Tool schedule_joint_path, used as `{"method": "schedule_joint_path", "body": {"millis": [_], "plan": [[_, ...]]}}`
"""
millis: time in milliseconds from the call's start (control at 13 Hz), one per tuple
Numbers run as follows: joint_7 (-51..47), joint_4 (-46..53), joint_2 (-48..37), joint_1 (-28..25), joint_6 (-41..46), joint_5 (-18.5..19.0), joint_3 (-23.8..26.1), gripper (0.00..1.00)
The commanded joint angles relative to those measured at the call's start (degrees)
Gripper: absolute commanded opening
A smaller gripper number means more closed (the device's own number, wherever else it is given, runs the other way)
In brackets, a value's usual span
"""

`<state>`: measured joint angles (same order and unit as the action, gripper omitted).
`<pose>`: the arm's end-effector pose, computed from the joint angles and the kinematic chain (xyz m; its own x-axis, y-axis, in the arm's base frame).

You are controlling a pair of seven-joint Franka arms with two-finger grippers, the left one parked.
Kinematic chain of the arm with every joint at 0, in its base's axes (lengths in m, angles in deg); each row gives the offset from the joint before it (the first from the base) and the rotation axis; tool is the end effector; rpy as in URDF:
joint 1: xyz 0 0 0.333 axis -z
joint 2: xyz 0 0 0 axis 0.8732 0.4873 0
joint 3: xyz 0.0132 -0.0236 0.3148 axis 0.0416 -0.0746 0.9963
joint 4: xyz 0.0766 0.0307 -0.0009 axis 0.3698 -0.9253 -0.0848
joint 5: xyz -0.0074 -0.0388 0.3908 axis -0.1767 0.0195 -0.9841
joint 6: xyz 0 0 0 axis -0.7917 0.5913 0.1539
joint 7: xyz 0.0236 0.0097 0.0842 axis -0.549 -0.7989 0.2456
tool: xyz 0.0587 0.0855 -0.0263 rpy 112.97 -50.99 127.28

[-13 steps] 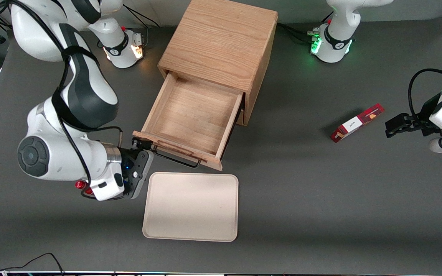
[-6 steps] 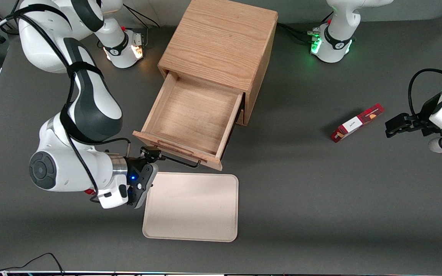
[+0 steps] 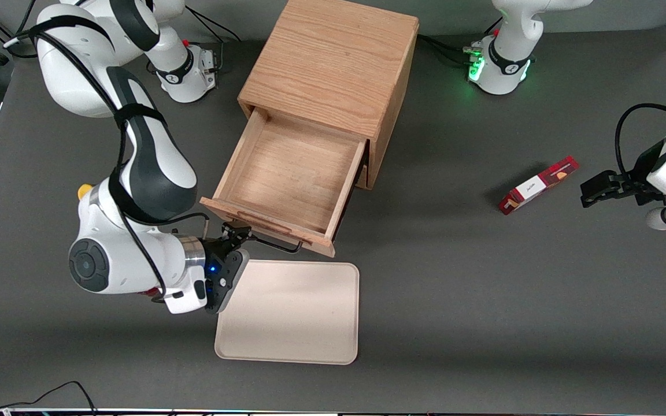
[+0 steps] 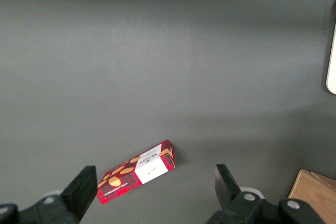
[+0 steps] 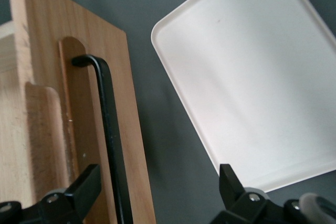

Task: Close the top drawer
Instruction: 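Push the drawer front with the right gripper into the cabinet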

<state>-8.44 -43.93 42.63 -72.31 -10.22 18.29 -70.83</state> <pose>0.7035 0.2650 0.3954 0.5687 0.8150 0.1112 0.7819 -0.4938 -0.3805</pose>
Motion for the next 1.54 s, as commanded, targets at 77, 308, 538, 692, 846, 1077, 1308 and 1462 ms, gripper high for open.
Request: {"method": "schedule_joint_path", "body": {"millis": [77,308,538,692,846,1077,1308,1462], "plan": [[-1.28,-2.52,-0.33,-0.03,-0.32,-2.98,0.23,1.0],[-1.19,-3.92,-0.42,-0.21,-0.41,-2.19,0.32,1.0],[-1.19,-4.19,-0.42,-0.74,-0.41,-0.61,0.32,1.0],[-1.8,-5.33,-0.94,-1.78,-0.67,1.22,0.32,1.0],[-2.25,-6.03,-1.56,-1.97,-0.59,2.64,1.54,1.0],[-2.33,-8.13,-2.96,-1.97,-0.59,2.65,2.69,1.0],[-2.42,-13.92,-6.47,-1.79,-2.68,2.12,4.18,1.0],[-2.42,-21.03,-10.51,-1.27,-5.58,2.03,5.94,1.0]]}}
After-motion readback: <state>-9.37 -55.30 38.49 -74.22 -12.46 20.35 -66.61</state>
